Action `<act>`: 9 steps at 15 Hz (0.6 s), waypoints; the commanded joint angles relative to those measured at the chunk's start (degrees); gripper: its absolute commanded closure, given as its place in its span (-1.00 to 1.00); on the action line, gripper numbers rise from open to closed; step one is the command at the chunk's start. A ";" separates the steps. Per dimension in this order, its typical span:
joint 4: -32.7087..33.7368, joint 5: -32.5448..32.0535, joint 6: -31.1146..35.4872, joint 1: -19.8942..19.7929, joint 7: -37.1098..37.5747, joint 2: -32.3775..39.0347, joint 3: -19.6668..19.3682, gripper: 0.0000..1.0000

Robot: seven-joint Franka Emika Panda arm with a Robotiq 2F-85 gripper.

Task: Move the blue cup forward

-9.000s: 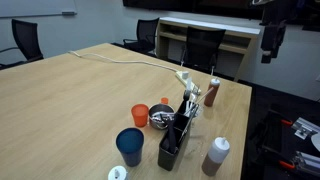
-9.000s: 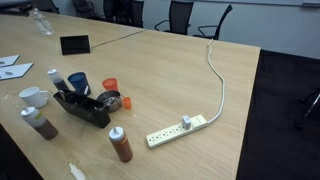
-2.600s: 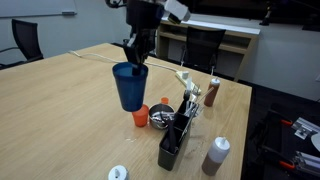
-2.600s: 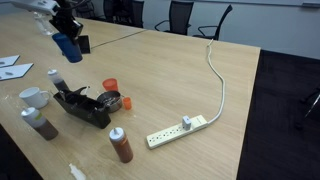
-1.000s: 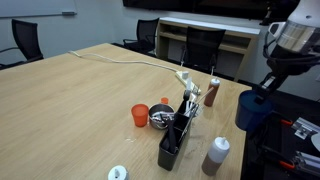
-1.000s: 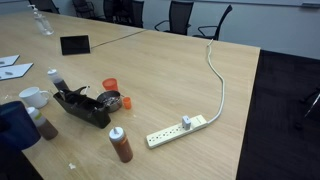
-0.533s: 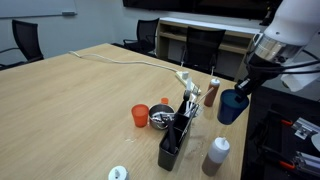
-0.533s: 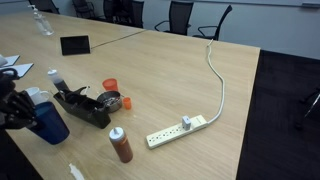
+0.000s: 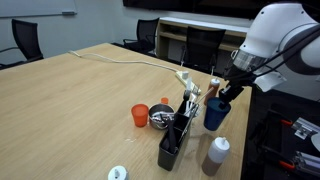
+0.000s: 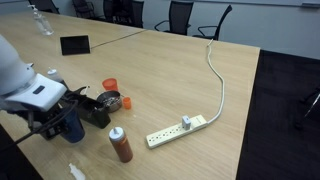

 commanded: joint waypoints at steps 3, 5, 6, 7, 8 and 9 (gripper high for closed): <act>3.69 14.41 -4.09 1.81 -18.35 2.99 -0.90 0.97; 4.14 12.48 -7.52 1.00 -19.98 2.99 -1.36 0.97; 4.30 10.93 -10.34 0.49 -19.91 3.00 -1.80 0.97; 4.38 9.73 -12.20 0.11 -19.98 3.16 -2.17 0.97; 4.39 8.19 -13.53 -0.28 -19.59 3.30 -2.54 0.97; 4.43 6.86 -14.12 -0.56 -19.36 3.45 -2.84 0.97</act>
